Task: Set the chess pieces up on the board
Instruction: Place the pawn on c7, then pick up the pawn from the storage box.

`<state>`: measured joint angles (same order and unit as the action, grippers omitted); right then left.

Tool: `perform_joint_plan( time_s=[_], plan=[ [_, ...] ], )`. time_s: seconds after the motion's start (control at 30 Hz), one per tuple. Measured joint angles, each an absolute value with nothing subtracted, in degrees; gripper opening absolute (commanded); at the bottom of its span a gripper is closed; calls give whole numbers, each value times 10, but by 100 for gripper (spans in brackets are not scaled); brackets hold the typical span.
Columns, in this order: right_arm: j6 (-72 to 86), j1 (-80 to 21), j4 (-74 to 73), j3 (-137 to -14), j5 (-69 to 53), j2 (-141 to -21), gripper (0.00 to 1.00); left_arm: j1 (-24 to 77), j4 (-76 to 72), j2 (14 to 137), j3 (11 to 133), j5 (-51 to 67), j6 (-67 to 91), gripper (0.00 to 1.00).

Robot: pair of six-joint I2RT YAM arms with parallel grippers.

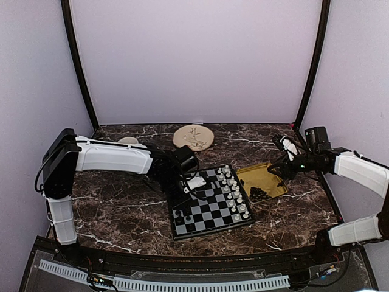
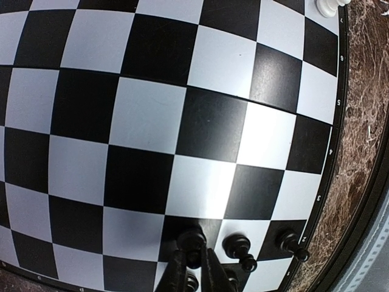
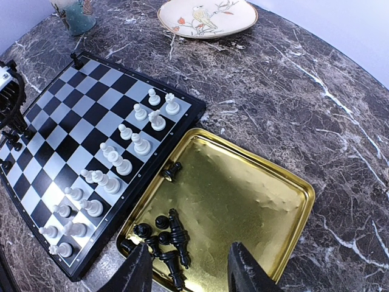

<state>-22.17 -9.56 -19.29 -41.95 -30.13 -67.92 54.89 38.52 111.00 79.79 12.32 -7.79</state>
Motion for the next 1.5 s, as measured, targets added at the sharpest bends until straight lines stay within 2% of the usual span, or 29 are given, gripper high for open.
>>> perform_joint_plan(
  time_s=[0.5, 0.83, 0.97, 1.2, 1.5],
  plan=[
    [-229, -96, -215, -434, -298, -688, 42, 550, 393, 1112, 815, 108, -80, 22],
    [-337, -95, -374, -645, -267, -758, 40, 546, 361, 1074, 816, 105, -80, 24],
    [-402, -95, -441, -717, -223, -806, 36, 529, 313, 1020, 788, 111, -79, 24],
    [-490, -114, -499, -745, -77, -897, 32, 439, 175, 921, 677, 142, -28, 26],
    [-601, -203, -545, -762, 69, -957, 31, 446, 119, 914, 642, 187, 20, 27]
  ],
)
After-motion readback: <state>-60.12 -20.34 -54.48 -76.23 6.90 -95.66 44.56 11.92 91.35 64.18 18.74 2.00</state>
